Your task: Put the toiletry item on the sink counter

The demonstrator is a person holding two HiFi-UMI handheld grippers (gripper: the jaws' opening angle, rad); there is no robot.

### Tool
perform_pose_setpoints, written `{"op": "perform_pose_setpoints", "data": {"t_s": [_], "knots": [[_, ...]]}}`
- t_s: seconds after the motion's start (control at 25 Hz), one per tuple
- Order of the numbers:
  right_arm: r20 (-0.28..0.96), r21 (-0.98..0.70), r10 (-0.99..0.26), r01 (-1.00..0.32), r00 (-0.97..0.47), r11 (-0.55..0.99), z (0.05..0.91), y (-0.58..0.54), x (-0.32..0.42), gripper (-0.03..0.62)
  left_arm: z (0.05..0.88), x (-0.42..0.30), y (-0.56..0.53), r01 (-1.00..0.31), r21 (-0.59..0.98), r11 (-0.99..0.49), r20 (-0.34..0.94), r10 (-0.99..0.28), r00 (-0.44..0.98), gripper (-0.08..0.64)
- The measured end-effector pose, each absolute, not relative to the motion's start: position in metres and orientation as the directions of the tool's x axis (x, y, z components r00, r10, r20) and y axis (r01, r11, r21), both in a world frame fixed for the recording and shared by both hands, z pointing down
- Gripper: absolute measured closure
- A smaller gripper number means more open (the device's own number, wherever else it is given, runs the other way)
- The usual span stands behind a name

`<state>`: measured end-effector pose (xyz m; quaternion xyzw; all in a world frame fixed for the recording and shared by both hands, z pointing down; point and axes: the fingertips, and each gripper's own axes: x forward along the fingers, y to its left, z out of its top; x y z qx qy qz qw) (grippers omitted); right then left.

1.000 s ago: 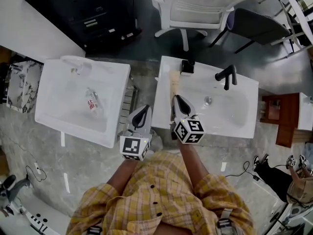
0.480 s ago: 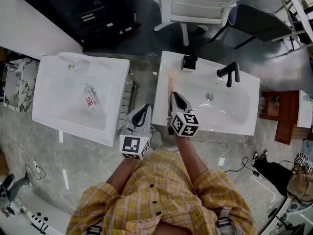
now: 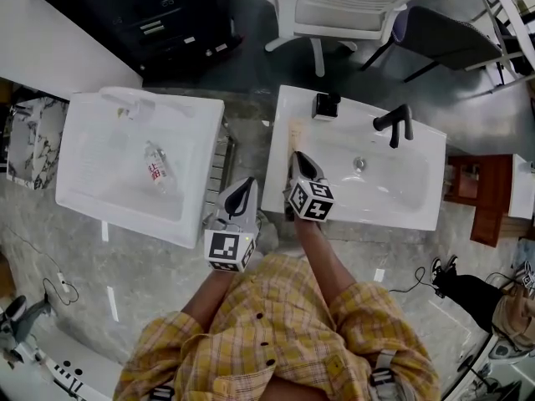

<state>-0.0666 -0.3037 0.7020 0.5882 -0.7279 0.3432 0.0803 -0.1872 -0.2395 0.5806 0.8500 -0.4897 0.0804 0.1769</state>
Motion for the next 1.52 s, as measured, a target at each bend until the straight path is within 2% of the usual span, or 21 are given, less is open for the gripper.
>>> {"op": "perform_pose_setpoints", "data": {"t_s": [0.8, 1.52], "knots": [[0.617, -0.369, -0.742, -0.929, -0.262, 0.022, 0.755, -0.306, -0.073, 0.569, 0.586, -0.197, -0.239, -0.875, 0.234, -0.423, 0.319, -0.817, 0.48, 0.56], [0.691, -0.328, -0.677, -0.944, -0.254, 0.02, 0.767, -0.303, -0.083, 0.492, 0.588, -0.201, -0.24, -0.879, 0.233, -0.417, 0.324, -0.819, 0.474, 0.56]]}}
